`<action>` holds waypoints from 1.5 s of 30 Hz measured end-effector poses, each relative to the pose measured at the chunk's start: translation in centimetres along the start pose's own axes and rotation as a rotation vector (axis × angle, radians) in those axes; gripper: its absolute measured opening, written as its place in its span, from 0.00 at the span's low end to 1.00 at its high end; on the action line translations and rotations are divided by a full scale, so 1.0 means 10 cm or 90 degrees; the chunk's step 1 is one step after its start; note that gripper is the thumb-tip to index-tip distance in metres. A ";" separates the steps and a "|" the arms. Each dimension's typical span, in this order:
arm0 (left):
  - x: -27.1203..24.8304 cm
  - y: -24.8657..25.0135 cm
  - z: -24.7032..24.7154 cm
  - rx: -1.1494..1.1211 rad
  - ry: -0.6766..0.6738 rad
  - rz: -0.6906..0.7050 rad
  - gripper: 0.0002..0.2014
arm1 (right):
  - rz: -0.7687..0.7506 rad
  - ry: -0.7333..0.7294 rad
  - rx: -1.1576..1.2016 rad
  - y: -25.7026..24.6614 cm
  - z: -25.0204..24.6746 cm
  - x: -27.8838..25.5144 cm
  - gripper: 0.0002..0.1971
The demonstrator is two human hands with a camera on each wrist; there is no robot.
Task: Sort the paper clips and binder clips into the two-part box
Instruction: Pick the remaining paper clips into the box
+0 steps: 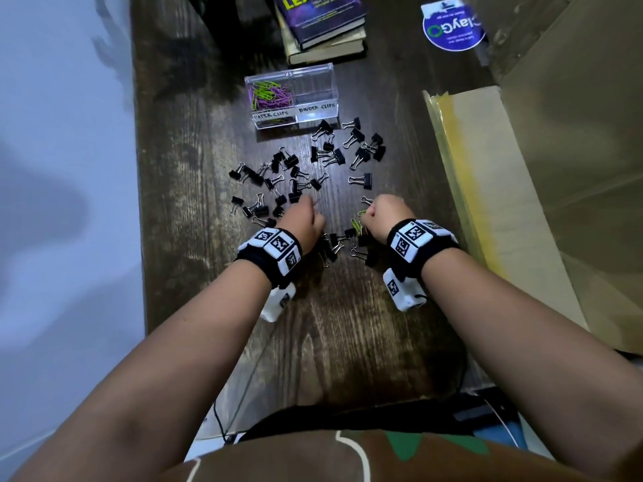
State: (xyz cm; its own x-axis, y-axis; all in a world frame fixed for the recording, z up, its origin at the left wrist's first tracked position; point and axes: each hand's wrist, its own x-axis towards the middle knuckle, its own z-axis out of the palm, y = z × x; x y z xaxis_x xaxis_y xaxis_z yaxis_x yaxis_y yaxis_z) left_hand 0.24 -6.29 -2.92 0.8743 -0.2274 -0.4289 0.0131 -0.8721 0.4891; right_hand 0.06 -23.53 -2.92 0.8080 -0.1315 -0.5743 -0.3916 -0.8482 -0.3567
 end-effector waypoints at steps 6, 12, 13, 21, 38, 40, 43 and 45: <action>0.04 0.14 -0.04 -0.347 -0.035 -0.063 0.08 | -0.017 0.012 0.264 0.18 -0.17 0.06 0.07; 0.13 0.25 0.04 -0.426 -0.049 -0.106 0.12 | 0.061 -0.051 0.494 0.29 -0.38 0.09 0.15; 0.14 0.28 0.03 -0.355 -0.042 -0.081 0.09 | 0.058 -0.062 0.467 0.29 -0.40 0.10 0.13; 0.17 0.33 0.12 0.148 -0.069 0.184 0.08 | -0.128 -0.026 0.010 0.21 -0.39 0.08 0.05; 0.02 0.22 0.09 0.071 -0.156 0.093 0.20 | -0.187 -0.063 -0.242 -0.03 -0.15 0.08 0.09; 0.03 0.22 0.11 0.059 -0.126 0.094 0.17 | -0.187 -0.069 -0.245 -0.04 -0.13 0.06 0.11; 0.04 0.28 0.15 0.106 -0.076 0.091 0.13 | -0.183 -0.075 -0.200 -0.04 -0.14 0.04 0.12; 0.05 0.33 0.18 0.125 -0.070 0.081 0.12 | -0.169 -0.073 -0.117 -0.02 -0.20 0.03 0.06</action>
State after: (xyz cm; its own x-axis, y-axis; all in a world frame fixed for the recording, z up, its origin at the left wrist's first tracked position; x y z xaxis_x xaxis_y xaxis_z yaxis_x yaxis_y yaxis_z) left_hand -0.17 -10.04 -2.85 0.8050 -0.3764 -0.4586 -0.1969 -0.8987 0.3920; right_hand 1.28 -24.38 -1.56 0.8122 0.1568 -0.5618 -0.0793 -0.9246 -0.3726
